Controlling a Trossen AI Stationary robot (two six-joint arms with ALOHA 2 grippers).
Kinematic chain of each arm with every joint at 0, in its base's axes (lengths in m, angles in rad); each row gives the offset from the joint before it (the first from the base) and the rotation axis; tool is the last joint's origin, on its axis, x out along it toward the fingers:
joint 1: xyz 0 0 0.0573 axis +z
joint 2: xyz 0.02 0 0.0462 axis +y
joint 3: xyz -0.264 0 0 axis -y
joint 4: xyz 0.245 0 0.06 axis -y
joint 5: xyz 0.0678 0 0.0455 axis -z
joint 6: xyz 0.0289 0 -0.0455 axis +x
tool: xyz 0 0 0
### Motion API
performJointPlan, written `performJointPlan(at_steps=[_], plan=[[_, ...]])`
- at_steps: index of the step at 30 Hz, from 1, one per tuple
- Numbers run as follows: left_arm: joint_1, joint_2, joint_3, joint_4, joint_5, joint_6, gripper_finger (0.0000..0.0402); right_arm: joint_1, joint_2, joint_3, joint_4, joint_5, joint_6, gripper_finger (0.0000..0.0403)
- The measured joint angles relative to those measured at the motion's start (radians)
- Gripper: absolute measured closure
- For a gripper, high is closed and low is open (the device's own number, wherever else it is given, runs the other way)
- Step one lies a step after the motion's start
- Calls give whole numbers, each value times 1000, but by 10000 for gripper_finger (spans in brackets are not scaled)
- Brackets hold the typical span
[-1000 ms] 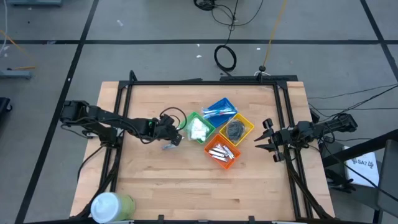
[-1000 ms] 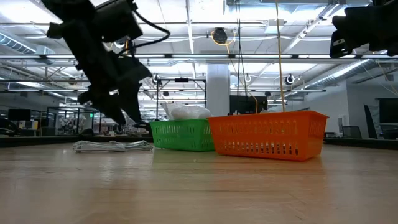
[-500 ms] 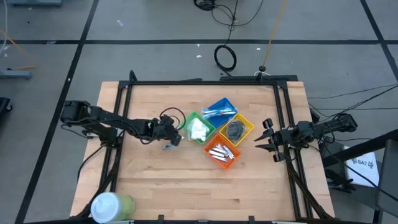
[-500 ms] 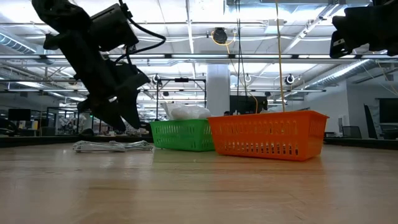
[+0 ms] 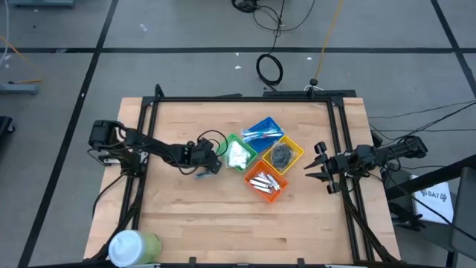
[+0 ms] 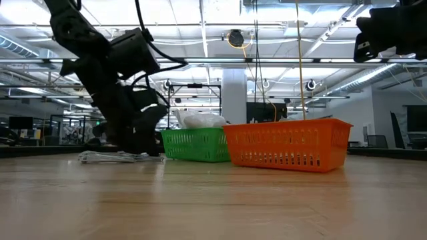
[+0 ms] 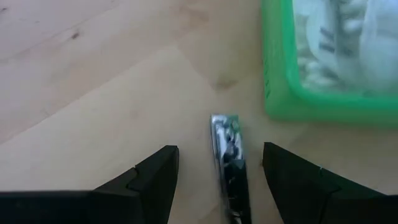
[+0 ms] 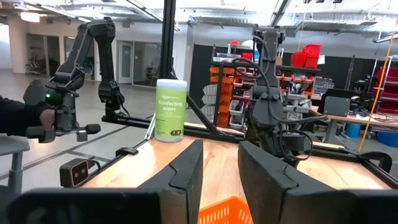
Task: Pick & Place Travel size toiletries
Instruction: Put the silver nail cutter into the orange bin
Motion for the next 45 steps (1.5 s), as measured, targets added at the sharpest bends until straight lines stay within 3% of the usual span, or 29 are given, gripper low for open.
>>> performJointPlan(at_steps=[6, 15, 21, 27, 32, 36, 41, 45], plan=[[8, 18, 0, -11, 14, 0, 192, 0, 0, 0, 1, 0, 0, 312], [9, 8, 0, -61, 30, 1, 374, 0, 0, 0, 1, 0, 0, 312], [-2, -110, 13, -182, 94, 7, 361, 0, 0, 0, 1, 0, 0, 312], [-51, -312, 60, -192, 31, 98, 372, 0, 0, 0, 0, 0, 0, 312], [-113, -383, 101, 111, 62, 255, 372, 0, 0, 0, 1, 0, 0, 312], [-144, -322, 175, 296, 178, 416, 372, 0, 0, 0, 2, 0, 0, 312], [-158, -133, 356, 259, 182, 541, 372, 0, 0, 0, 0, 0, 0, 312], [-147, 58, 502, 242, 258, 619, 372, 0, 0, 0, 0, 0, 0, 312]])
